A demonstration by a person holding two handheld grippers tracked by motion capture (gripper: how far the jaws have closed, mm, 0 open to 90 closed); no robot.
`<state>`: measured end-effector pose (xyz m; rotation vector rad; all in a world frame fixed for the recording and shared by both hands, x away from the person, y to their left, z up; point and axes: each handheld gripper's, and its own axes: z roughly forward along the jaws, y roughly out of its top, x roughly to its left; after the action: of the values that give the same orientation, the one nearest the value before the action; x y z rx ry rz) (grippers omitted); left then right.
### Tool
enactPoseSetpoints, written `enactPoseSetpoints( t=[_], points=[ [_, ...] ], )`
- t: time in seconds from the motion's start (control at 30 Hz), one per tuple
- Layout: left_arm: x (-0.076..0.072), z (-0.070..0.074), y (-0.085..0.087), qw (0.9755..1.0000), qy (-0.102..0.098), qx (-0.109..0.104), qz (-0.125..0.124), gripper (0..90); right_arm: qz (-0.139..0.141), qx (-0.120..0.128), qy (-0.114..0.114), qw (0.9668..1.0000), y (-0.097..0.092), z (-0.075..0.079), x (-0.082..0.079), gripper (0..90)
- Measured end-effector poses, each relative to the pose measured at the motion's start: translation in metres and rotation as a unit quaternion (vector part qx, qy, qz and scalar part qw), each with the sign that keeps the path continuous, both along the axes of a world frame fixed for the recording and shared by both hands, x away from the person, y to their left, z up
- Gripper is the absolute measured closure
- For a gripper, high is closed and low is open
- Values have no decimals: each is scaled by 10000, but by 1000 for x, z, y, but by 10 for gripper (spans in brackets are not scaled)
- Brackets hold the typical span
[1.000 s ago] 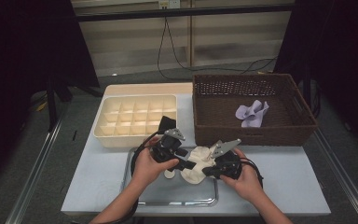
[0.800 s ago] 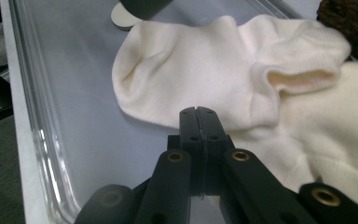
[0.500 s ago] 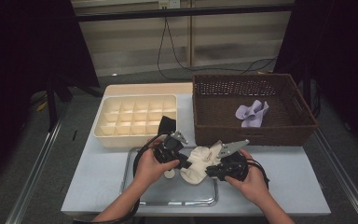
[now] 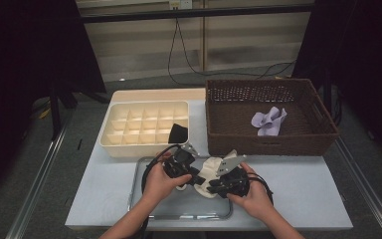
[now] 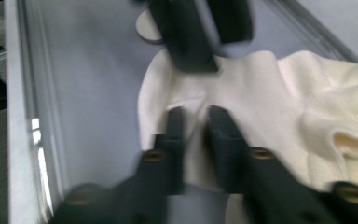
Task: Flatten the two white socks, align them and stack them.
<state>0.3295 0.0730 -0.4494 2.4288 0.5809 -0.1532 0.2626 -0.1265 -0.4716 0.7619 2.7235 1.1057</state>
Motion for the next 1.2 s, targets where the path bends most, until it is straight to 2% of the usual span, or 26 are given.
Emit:
enactPoseSetpoints(
  t=[0.03, 0.1, 0.13, 0.27, 0.3, 0.43, 0.47, 0.53, 0.57, 0.6, 0.63, 0.67, 0.77, 0.8, 0.87, 1.0, 1.07, 1.13, 1.17, 1.2],
  points=[
    [2, 2, 1, 9999, -89, -64, 19, 543, 47, 28, 48, 10000, -2, 0, 0, 852],
    [4, 3, -1, 9990, -414, -130, -56, 383, -41, 132, 237, 9996, -7, 0, 0, 873],
    [4, 3, -3, 9983, -544, -62, -174, 367, -49, 131, 301, 9994, -10, 0, 0, 874],
    [8, -2, -13, 9986, -462, -185, -180, 377, -51, 92, 331, 9994, -18, 3, -3, 874],
    [10, -3, -15, 9985, -485, -153, -214, 379, 3, 104, 334, 9994, -20, 2, -4, 874],
    [13, -6, -28, 9978, -540, -255, -294, 392, 36, 183, 403, 9990, -27, 1, -8, 871],
    [14, -7, -32, 9973, -556, -246, -409, 393, 24, 181, 394, 9991, -28, 1, -9, 871],
    [14, -10, -38, 9972, -524, -278, -461, 415, 1, 158, 387, 9991, -30, 2, -10, 869],
    [13, -12, -42, 9978, -429, -172, -471, 423, -26, 167, 391, 9991, -31, 2, -11, 867],
    [12, -13, -44, 9980, -428, -51, -466, 466, -5, 186, 388, 9991, -32, 2, -11, 865],
    [11, -14, -45, 9980, -469, -69, -411, 480, -27, 192, 409, 9990, -33, 1, -11, 863],
    [11, -13, -46, 9977, -483, -18, -470, 510, -56, 205, 410, 9989, -34, 2, -11, 862],
    [10, -10, -46, 9982, -323, 159, -489, 709, -56, 241, 423, 9988, -37, 1, -12, 857],
    [9, -10, -46, 9983, -268, 159, -483, 776, -75, 232, 427, 9988, -38, 1, -12, 856],
    [9, -9, -45, 9988, -108, 238, -408, 848, -148, 226, 436, 9987, -40, 3, -12, 856],
    [7, -8, -37, 9986, 117, 264, -449, 859, -231, 120, 392, 9989, -50, 8, -11, 860],
    [4, -9, -32, 9986, 286, 118, -439, 848, -313, 151, 428, 9985, -57, 8, -10, 867],
    [1, -9, -28, 9984, 417, 90, -375, 835, -371, 181, 482, 9980, -63, 7, -10, 868],
    [-1, -9, -26, 9986, 424, 34, -322, 829, -405, 150, 466, 9980, -65, 7, -9, 868],
    [-2, -9, -25, 9986, 398, 70, -354, 829, -430, 127, 452, 9980, -67, 7, -9, 867]
  ],
)
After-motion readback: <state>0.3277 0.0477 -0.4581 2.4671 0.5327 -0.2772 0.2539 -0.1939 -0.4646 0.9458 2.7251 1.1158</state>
